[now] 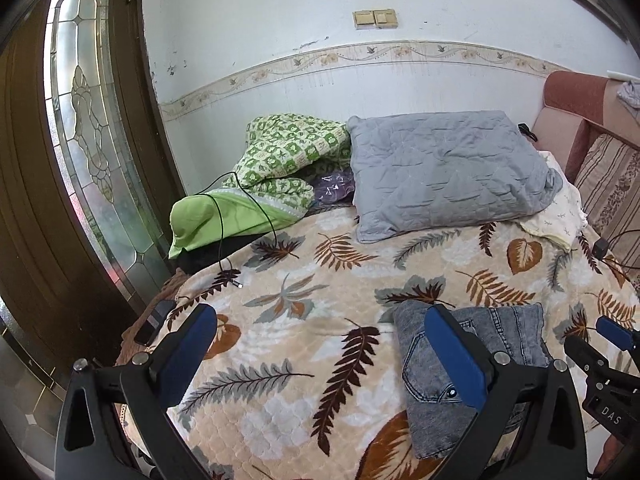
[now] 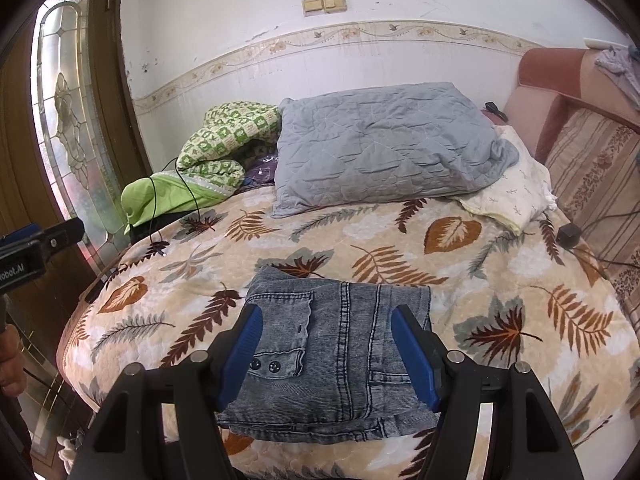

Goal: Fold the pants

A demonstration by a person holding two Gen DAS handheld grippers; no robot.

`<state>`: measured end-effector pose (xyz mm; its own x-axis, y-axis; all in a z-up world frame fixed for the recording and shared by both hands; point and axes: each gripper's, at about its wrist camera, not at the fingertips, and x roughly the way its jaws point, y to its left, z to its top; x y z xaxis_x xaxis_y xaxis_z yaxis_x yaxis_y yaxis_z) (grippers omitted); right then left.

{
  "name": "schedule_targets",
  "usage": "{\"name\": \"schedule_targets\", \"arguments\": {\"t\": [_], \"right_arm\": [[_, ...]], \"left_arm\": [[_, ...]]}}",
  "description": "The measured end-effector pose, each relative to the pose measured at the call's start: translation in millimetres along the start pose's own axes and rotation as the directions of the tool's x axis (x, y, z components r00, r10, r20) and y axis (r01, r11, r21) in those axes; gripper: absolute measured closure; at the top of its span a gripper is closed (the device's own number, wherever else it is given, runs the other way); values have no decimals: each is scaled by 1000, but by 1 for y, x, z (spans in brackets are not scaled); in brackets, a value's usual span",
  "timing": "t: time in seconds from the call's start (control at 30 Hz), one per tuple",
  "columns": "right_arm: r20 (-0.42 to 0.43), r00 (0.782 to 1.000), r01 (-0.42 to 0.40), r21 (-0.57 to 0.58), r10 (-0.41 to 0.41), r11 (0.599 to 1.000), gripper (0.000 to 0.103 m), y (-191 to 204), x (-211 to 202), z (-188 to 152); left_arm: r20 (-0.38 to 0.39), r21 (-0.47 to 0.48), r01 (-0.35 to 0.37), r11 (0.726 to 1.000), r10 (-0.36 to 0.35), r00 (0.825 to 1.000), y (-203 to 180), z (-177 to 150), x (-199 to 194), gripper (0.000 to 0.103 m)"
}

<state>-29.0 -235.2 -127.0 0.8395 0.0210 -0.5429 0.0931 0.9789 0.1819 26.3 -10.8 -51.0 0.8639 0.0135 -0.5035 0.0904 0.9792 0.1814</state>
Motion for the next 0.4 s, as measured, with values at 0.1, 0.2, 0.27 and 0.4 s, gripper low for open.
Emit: {"name": "schedule_targets", "arguments": {"t": [0.1,0.2,0.27,0.4], "right_arm": [[11,1000,-3,-6,3,1000,33,1,-4,2],[23,1000,-9,-15,10,1000,33,4,-8,4],[27,1000,-14,-25,14,1000,33,7,-9,5],[31,999,-19,-40,20,999,33,10,-8,5]], "left_arm": [[10,13,1,1000,-2,1000,-3,1,-3,0],[14,20,12,1000,-12,1000,-5,2,-7,0],[18,18,33,999,-33,999,-5,3,-8,0],[13,7,57,998,-57,998,-7,3,-4,0]]}}
